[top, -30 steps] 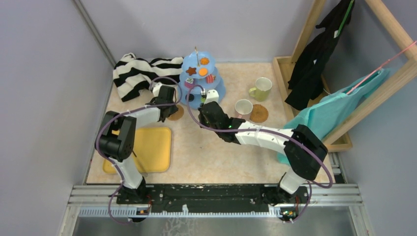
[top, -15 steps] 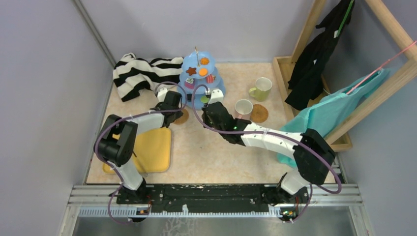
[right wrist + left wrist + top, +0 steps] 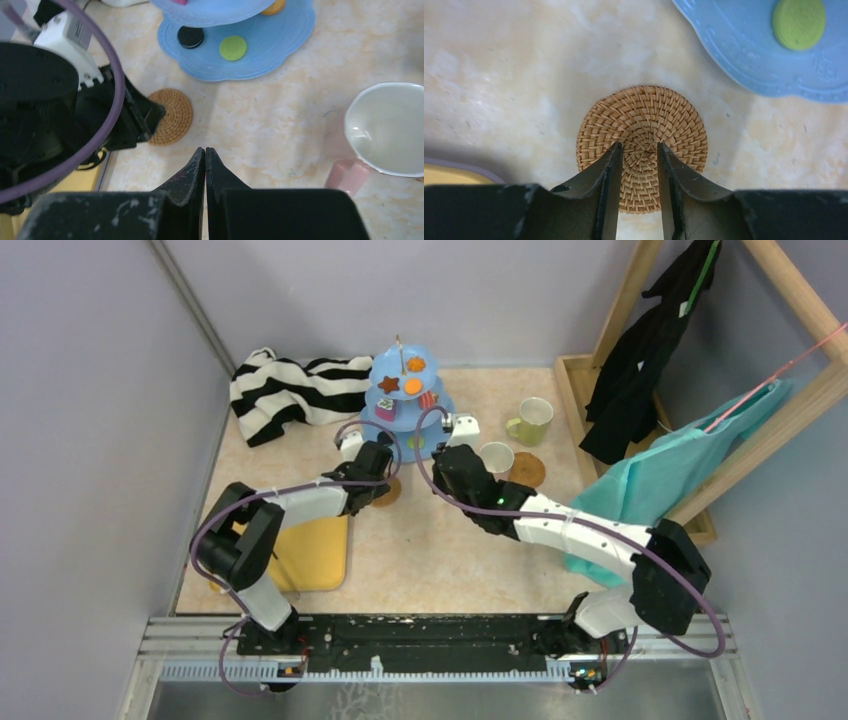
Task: Serve the afternoon tea
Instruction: Move the coaster to the center of the board.
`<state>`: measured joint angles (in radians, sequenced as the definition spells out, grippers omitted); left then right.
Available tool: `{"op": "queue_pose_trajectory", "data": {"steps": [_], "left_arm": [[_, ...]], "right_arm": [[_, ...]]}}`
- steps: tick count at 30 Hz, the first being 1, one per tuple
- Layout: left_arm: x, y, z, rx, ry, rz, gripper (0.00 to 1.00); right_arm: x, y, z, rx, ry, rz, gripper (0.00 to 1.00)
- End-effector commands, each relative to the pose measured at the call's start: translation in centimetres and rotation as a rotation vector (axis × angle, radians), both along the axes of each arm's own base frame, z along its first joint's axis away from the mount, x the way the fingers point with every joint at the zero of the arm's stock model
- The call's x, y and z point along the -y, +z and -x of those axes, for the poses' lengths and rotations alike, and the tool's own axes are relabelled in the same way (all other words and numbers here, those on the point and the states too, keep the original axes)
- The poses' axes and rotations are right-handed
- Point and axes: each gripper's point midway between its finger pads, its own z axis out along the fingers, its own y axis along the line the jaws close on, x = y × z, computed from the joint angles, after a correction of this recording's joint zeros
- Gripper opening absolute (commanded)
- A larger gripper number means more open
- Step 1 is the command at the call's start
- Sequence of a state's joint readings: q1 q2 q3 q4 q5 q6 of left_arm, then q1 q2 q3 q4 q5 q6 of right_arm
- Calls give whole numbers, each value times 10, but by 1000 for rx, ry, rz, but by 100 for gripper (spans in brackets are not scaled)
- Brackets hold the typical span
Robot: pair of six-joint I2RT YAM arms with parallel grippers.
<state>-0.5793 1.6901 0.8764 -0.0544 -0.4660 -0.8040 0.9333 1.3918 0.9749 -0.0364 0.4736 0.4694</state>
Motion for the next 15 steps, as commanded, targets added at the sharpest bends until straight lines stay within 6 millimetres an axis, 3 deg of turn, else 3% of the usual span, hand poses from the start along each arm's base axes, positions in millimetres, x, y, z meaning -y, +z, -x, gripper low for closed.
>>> {"op": "queue_pose_trajectory", "data": {"steps": [1, 7, 12, 15], "left_arm": [[14, -31, 41, -136, -81, -46, 38], [45, -30, 44, -121, -156, -62, 38], [58, -30, 40, -106, -166, -46, 38], [66, -35, 38, -113, -175, -34, 38]], "right_arm": [[36, 24, -10, 46, -107, -3, 4], [64, 11, -15, -10, -190, 40, 14], [88, -8, -15, -56, -315, 96, 33], [98, -17, -16, -79, -376, 113, 34]]}}
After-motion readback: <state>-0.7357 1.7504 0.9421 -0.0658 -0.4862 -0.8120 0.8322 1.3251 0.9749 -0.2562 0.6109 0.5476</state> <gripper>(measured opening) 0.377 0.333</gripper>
